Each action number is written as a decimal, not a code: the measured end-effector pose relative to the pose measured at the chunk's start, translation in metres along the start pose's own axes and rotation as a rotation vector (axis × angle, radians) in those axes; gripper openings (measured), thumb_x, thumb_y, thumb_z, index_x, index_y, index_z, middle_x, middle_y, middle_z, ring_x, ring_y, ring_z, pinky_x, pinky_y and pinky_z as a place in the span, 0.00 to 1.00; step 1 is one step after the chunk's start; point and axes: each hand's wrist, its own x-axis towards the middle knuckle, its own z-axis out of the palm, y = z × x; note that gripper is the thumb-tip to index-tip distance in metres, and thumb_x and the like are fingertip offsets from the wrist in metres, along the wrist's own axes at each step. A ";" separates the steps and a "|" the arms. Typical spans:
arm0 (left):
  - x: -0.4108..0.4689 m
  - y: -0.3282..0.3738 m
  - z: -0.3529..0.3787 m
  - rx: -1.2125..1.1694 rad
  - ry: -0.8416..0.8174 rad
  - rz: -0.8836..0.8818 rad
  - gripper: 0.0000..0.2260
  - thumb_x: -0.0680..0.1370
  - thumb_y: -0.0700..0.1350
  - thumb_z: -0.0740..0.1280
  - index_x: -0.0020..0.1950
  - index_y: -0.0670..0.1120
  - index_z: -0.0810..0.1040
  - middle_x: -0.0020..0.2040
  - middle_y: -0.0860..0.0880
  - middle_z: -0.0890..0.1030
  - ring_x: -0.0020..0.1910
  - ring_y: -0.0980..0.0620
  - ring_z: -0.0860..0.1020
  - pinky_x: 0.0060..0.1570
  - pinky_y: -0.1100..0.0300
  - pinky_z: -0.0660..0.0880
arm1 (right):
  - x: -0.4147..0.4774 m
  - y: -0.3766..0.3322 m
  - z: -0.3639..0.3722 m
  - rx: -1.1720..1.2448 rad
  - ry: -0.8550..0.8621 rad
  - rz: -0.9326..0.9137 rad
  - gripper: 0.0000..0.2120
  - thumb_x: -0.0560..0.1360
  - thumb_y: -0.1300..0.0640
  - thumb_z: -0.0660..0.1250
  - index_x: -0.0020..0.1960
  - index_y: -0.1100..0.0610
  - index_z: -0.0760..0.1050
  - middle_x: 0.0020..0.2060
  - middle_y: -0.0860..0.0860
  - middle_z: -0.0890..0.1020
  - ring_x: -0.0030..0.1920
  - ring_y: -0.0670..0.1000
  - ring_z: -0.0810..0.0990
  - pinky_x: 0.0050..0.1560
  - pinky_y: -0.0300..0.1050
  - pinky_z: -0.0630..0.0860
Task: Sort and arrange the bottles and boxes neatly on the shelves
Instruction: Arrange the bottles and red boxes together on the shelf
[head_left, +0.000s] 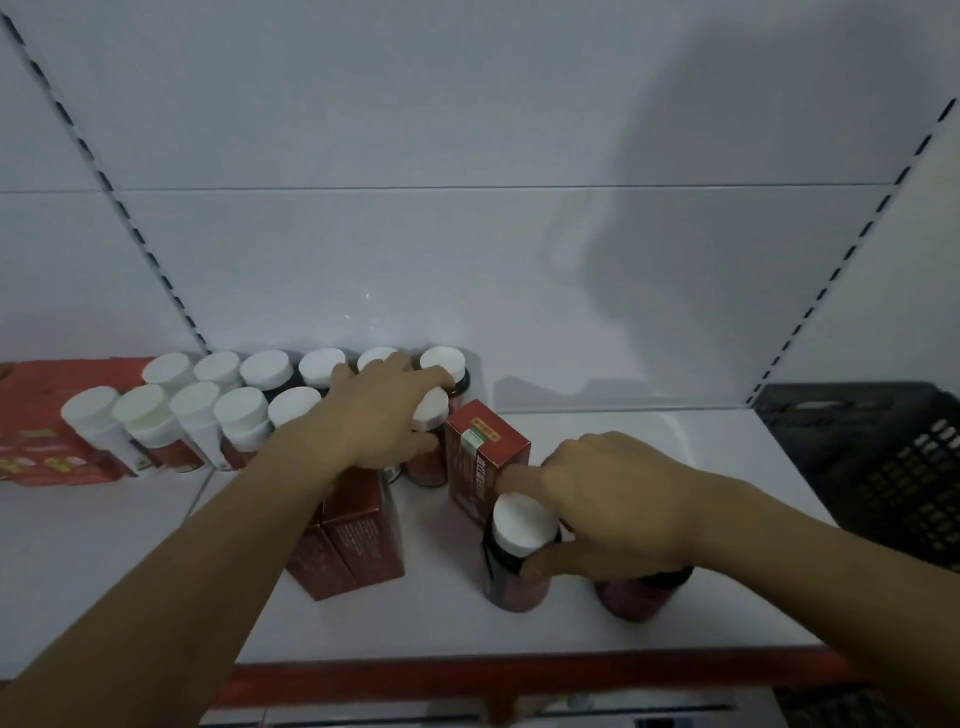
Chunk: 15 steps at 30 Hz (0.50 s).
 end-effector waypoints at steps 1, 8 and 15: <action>-0.004 -0.003 -0.002 -0.084 0.029 0.019 0.27 0.76 0.58 0.69 0.73 0.62 0.64 0.62 0.51 0.70 0.64 0.46 0.70 0.65 0.40 0.66 | -0.002 0.003 -0.005 0.035 0.027 0.012 0.27 0.71 0.30 0.68 0.62 0.44 0.69 0.46 0.46 0.80 0.44 0.51 0.77 0.40 0.45 0.69; -0.015 -0.006 0.000 -0.430 0.299 0.323 0.13 0.80 0.45 0.67 0.65 0.51 0.77 0.57 0.54 0.75 0.58 0.52 0.74 0.58 0.47 0.73 | -0.009 0.021 -0.082 0.338 0.408 0.092 0.24 0.66 0.28 0.71 0.52 0.45 0.79 0.33 0.41 0.78 0.36 0.46 0.78 0.32 0.36 0.69; -0.009 -0.014 0.017 -0.367 0.347 0.307 0.09 0.80 0.45 0.65 0.59 0.51 0.80 0.57 0.54 0.76 0.58 0.51 0.73 0.58 0.46 0.73 | 0.029 0.055 -0.085 0.318 0.578 0.329 0.20 0.70 0.36 0.74 0.53 0.49 0.80 0.46 0.42 0.81 0.40 0.41 0.79 0.40 0.37 0.74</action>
